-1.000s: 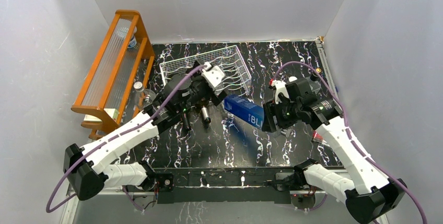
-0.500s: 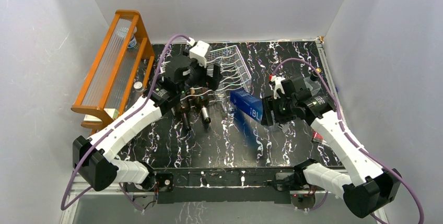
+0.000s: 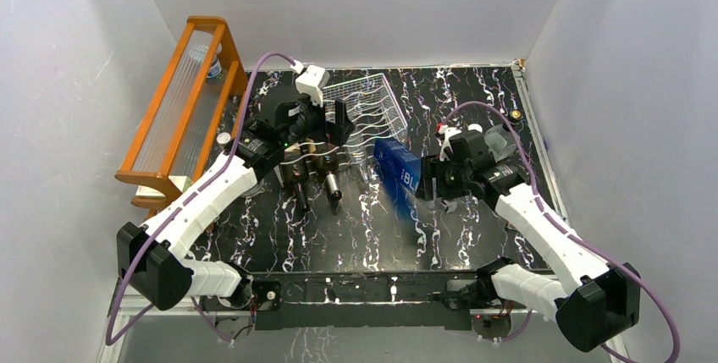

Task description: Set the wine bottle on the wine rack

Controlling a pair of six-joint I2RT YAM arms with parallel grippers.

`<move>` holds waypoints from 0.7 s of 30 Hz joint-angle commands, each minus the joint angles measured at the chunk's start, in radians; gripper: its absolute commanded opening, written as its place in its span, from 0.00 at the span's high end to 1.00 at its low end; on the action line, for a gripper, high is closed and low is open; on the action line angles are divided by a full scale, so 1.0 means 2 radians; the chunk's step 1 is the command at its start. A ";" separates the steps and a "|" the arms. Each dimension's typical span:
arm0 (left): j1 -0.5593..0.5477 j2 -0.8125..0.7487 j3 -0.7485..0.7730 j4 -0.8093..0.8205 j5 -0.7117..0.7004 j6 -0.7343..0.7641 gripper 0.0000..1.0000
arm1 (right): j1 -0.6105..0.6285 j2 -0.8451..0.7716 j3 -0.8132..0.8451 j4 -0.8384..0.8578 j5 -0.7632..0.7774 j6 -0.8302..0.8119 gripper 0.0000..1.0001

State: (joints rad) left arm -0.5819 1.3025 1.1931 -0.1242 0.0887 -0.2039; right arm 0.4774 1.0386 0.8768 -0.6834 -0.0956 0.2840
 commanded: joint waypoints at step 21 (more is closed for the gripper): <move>0.014 -0.009 0.029 -0.043 0.016 -0.021 0.02 | 0.037 -0.031 -0.115 0.399 0.031 0.086 1.00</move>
State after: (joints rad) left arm -0.5644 1.3025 1.2114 -0.1772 0.1101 -0.2348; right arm 0.5198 1.0027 0.6353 -0.2928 -0.0696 0.4412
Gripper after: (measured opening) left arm 0.981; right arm 0.723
